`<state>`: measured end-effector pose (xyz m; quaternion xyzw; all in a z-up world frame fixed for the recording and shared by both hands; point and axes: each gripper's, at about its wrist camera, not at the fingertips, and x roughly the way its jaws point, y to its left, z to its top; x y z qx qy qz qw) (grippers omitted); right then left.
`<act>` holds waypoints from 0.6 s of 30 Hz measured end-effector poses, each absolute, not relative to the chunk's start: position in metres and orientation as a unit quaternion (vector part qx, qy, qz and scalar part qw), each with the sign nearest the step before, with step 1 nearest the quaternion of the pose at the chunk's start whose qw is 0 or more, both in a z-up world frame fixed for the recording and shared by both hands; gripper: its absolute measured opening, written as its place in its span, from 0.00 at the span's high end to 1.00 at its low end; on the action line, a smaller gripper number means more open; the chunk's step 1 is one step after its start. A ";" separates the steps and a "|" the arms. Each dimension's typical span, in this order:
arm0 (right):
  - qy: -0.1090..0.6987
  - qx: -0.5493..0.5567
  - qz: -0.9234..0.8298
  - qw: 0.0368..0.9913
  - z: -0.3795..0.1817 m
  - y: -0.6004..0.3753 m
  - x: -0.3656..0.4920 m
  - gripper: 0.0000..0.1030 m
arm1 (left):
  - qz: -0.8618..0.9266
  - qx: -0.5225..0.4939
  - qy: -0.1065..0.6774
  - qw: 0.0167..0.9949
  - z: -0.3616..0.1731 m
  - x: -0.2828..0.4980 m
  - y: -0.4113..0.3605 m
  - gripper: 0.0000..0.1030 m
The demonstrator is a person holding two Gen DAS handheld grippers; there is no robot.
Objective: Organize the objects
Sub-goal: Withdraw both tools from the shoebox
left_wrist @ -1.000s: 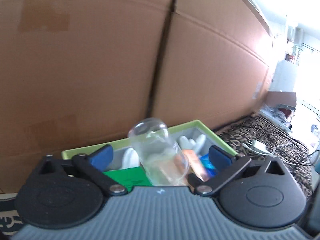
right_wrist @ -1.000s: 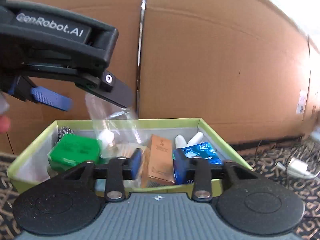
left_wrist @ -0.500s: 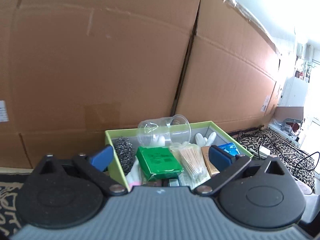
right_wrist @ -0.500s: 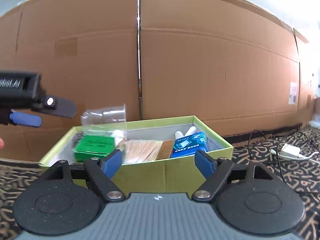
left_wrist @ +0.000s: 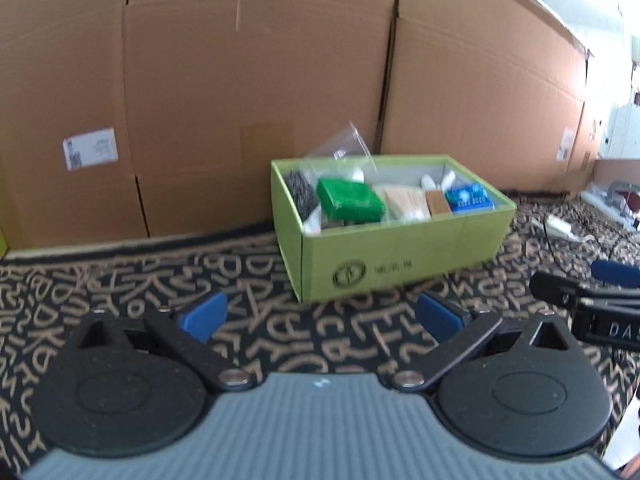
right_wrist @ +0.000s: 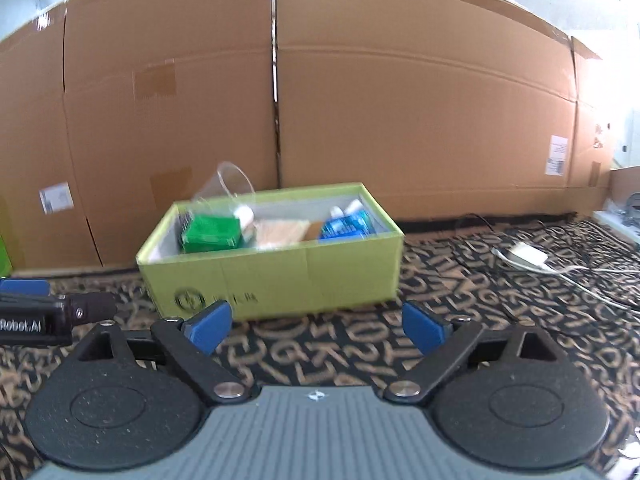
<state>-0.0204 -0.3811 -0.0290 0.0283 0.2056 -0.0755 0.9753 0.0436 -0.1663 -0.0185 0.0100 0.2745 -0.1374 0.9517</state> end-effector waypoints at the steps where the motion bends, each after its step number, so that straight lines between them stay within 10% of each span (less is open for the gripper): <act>1: 0.210 0.025 -0.082 0.974 -0.032 -0.380 -0.024 0.07 | -0.136 0.012 0.280 0.950 -0.022 0.039 -0.167 0.00; 18: 0.235 0.005 -0.114 0.965 -0.049 -0.371 -0.030 0.07 | -0.121 0.022 0.305 0.944 -0.035 0.022 -0.164 0.00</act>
